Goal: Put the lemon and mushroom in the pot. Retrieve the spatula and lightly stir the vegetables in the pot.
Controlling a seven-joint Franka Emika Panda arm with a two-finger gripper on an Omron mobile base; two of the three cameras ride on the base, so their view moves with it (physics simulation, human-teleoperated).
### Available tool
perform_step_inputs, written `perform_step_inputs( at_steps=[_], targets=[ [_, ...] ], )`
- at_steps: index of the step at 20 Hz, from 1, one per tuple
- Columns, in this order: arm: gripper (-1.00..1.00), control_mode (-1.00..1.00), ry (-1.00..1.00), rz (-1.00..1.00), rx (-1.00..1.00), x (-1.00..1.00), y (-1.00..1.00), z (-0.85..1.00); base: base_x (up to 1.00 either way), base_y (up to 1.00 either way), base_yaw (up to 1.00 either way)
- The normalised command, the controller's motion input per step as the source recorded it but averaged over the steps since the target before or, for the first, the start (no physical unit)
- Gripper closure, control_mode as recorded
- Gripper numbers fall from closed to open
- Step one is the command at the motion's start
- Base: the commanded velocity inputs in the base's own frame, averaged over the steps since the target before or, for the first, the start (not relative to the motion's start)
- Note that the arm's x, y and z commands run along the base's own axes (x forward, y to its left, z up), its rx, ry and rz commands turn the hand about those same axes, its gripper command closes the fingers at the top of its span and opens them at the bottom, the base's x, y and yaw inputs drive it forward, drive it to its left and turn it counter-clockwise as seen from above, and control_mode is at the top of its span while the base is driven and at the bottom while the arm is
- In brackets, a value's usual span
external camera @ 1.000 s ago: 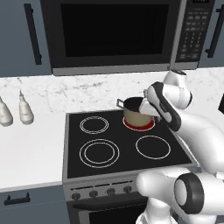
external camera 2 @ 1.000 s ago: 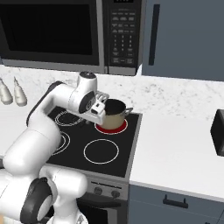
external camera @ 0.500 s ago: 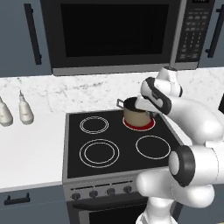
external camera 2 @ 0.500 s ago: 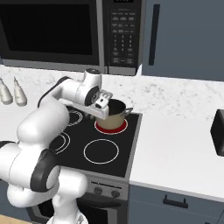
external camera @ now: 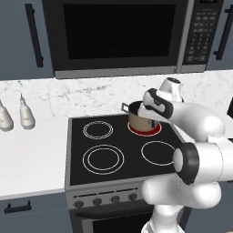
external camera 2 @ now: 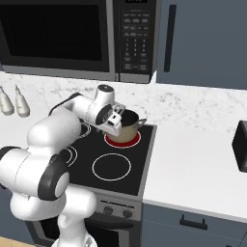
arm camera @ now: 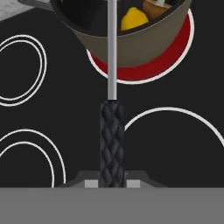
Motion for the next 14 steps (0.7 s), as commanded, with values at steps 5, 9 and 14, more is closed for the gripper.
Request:
perform_step_inputs(
  at_steps=[5, 9, 14],
  targets=[
    [1.0, -1.0, 0.16, 0.02, 0.06, 0.21, -0.19, 0.0, 0.0, 0.0, 0.0],
    [1.0, -1.0, 0.02, 0.04, 0.1, 0.09, -0.32, 0.0, 0.0, 0.0, 0.0],
    [1.0, -1.0, 0.0, 0.02, 0.22, 0.12, -0.07, 0.0, 0.0, 0.0, 0.0]
  ],
)
